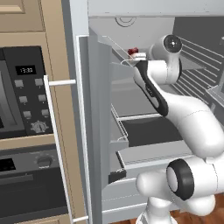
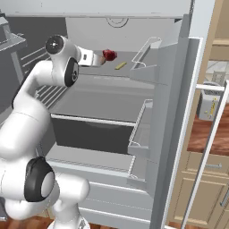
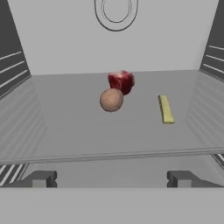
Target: Pick the egg and butter from the fridge and place them by the bowl for mixing.
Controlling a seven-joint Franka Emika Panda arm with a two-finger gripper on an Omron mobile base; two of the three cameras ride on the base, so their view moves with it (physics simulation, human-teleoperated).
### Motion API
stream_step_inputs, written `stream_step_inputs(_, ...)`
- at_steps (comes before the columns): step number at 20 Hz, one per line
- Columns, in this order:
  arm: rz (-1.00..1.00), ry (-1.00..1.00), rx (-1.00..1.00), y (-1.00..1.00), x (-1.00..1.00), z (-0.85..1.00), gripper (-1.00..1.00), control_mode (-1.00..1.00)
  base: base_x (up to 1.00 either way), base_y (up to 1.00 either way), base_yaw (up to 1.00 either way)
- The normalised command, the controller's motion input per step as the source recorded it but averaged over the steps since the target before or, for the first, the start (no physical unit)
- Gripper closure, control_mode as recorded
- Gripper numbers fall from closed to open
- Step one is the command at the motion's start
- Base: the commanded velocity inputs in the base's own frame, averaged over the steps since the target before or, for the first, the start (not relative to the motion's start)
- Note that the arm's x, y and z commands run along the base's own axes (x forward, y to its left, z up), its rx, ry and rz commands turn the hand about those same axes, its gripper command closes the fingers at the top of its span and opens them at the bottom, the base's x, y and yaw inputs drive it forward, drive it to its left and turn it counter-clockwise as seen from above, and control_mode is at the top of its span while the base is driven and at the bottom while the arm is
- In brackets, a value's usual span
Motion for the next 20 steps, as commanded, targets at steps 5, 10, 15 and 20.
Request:
stream_step_inputs(5, 0.0, 0.0, 0.0, -0.06, 0.42, -0.01, -1.0, -1.0, 0.0, 0.0, 0.0)
stream_step_inputs(10, 0.0, 0.0, 0.0, 0.0, 0.35, -0.11, -1.0, -1.0, 0.0, 0.0, 0.0)
stream_step_inputs(15, 0.0, 0.02, 0.0, 0.0, 0.3, -0.19, -1.0, -1.0, 0.0, 0.0, 0.0)
stream_step_inputs(20, 0.0, 0.01, 0.0, 0.0, 0.36, -0.09, -1.0, -1.0, 0.0, 0.0, 0.0)
